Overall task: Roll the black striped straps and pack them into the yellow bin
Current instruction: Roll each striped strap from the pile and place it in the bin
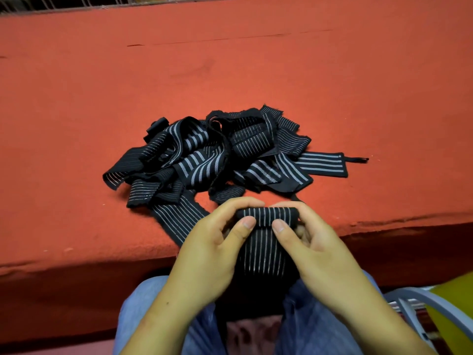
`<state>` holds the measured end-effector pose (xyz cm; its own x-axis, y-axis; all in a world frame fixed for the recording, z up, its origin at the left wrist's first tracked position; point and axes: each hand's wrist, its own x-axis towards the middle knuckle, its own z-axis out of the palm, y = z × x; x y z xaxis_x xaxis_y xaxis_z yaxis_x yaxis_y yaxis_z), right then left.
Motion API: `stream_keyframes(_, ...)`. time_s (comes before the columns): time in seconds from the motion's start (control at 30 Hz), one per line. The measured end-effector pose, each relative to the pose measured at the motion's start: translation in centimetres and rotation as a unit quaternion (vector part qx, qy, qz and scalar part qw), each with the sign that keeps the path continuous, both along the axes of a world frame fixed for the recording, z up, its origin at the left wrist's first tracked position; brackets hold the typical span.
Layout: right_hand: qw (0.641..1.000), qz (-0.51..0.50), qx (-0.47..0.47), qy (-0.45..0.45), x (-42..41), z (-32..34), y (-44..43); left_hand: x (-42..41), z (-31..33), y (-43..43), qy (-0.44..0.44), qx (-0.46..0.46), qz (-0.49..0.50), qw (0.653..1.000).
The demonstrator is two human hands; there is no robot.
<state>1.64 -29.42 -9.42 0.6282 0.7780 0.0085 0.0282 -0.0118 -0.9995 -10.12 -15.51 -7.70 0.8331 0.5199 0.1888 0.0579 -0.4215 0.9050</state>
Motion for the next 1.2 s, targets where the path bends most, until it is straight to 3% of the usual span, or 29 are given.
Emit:
stream_keyframes(0.27,0.999,-0.016,0.030,0.023,0.1,-0.2,0.3,0.0,0.0,0.0,-0.032,0.047,0.007,0.998)
stream_keyframes(0.57,1.000,0.003,0.006,0.015,0.5,-0.3,-0.1,0.1,0.2,-0.8,0.005,-0.070,0.003,0.998)
stream_keyframes(0.83,0.999,0.010,-0.013,-0.039,-0.2,-0.2,0.0,0.5,-0.9,-1.5,0.068,-0.057,0.044,0.995)
stream_keyframes(1.2,1.000,0.022,-0.005,-0.003,-0.1,-0.5,0.1,0.3,-0.8,-0.8,0.010,-0.066,0.017,0.998)
